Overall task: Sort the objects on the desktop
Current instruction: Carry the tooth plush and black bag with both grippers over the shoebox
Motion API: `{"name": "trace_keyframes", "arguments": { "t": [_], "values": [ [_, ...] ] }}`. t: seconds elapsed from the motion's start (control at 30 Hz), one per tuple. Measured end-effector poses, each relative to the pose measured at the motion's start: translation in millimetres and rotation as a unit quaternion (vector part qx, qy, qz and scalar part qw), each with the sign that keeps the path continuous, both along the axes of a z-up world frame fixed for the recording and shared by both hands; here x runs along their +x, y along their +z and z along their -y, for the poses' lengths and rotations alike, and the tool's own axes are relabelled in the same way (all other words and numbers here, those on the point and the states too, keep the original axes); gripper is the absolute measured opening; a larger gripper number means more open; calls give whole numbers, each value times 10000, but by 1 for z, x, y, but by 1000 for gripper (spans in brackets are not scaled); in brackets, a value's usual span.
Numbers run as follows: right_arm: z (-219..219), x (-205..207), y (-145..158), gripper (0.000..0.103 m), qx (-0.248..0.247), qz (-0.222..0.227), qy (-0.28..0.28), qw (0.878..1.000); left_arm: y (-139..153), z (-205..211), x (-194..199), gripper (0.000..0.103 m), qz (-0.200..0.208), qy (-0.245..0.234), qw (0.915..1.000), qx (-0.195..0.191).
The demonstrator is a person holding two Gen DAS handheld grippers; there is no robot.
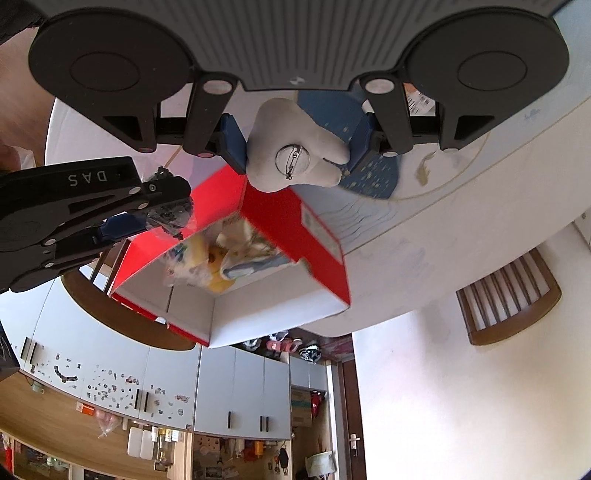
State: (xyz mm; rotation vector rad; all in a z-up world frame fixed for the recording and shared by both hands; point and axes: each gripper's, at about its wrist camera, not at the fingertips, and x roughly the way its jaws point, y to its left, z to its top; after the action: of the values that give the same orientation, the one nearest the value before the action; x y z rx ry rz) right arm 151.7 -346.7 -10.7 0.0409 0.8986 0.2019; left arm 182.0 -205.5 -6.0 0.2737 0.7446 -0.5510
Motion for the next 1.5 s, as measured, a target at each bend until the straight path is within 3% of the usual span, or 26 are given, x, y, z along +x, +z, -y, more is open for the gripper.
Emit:
{"name": "trace_keyframes", "arguments": {
  "t": [0.77,1.5],
  "values": [
    [74,33,17,36,5,334,-184,9993,15,93,30,57,152,-235,9996,-24],
    [119,101,-6,36,-276,130,-452,9985,-13,160,89,57,-291,-381,9983,333]
  ]
}}
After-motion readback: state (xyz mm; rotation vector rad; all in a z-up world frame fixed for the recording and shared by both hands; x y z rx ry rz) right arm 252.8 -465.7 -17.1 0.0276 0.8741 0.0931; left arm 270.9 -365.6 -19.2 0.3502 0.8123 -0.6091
